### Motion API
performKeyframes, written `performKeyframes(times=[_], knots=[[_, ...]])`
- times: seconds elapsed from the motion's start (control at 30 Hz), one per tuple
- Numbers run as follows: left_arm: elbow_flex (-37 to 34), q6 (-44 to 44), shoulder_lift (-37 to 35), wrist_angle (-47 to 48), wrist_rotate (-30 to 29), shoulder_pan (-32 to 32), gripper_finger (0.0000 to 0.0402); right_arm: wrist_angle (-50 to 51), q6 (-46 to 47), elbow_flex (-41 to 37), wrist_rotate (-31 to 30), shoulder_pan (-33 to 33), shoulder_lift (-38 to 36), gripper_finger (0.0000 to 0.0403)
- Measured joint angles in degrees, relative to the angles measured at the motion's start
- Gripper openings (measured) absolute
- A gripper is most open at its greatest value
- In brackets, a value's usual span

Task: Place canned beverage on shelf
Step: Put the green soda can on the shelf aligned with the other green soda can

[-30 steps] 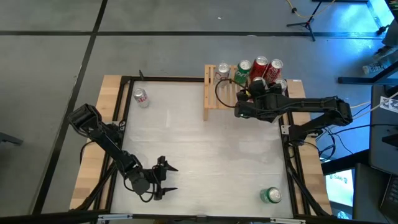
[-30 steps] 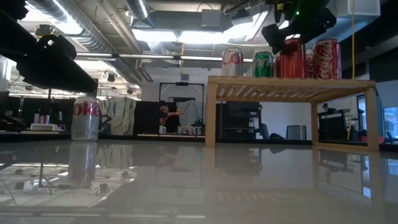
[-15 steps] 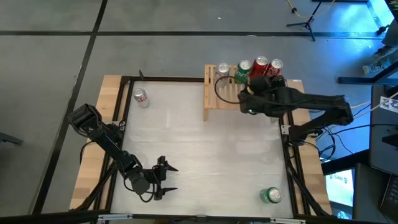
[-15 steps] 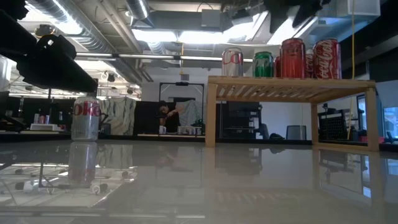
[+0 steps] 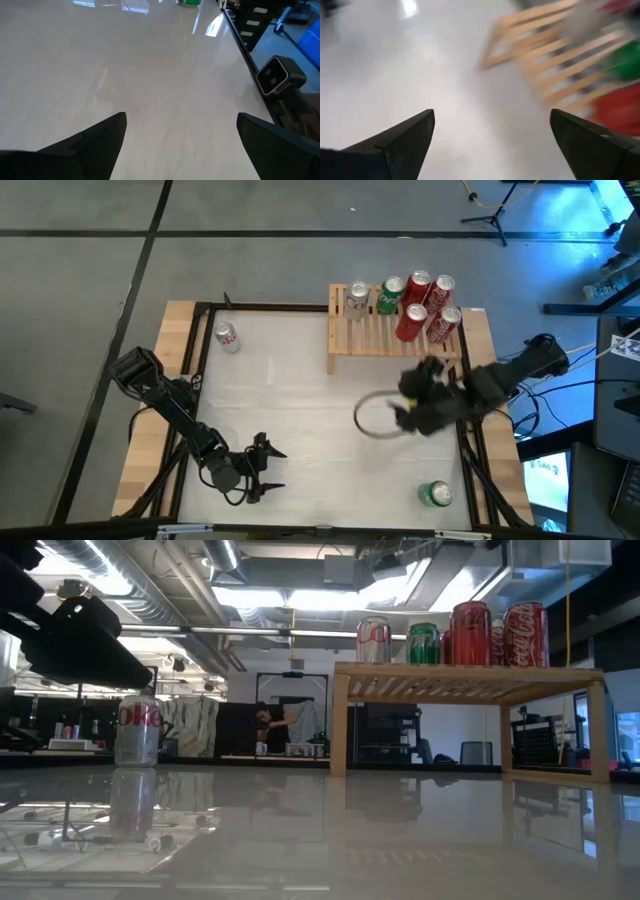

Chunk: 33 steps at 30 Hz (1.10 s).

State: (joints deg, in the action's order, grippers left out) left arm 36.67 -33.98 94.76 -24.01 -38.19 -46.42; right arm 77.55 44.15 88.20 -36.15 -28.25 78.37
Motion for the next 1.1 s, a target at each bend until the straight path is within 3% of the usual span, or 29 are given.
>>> performKeyframes(times=[0.13,0.23,0.5,0.7,0.9,1.1], knots=[[0.0,0.0,0.0,-1.3,0.0,0.0,0.0368,-0.6,9.8,0.0,13.5,-7.1,0.3,0.0392],[0.0,0.0,0.0,-2.4,-0.1,0.0,0.0368,-1.2,17.6,0.0,19.4,-12.3,0.7,0.0392],[0.0,0.0,0.0,-2.7,-0.1,0.0,0.0368,-2.9,39.0,-5.1,20.8,-24.0,0.7,0.0392],[0.0,0.0,0.0,-2.7,-0.1,0.0,0.0368,-4.1,52.2,-10.5,26.5,-29.0,0.7,0.0392],[0.0,-0.1,0.0,-2.7,-0.1,0.0,0.0368,-6.0,59.5,-15.7,31.8,-31.7,0.7,0.0392],[0.0,0.0,0.0,-2.7,-0.1,0.0,0.0368,-16.1,61.0,-21.4,33.7,-33.4,0.7,0.0392]])
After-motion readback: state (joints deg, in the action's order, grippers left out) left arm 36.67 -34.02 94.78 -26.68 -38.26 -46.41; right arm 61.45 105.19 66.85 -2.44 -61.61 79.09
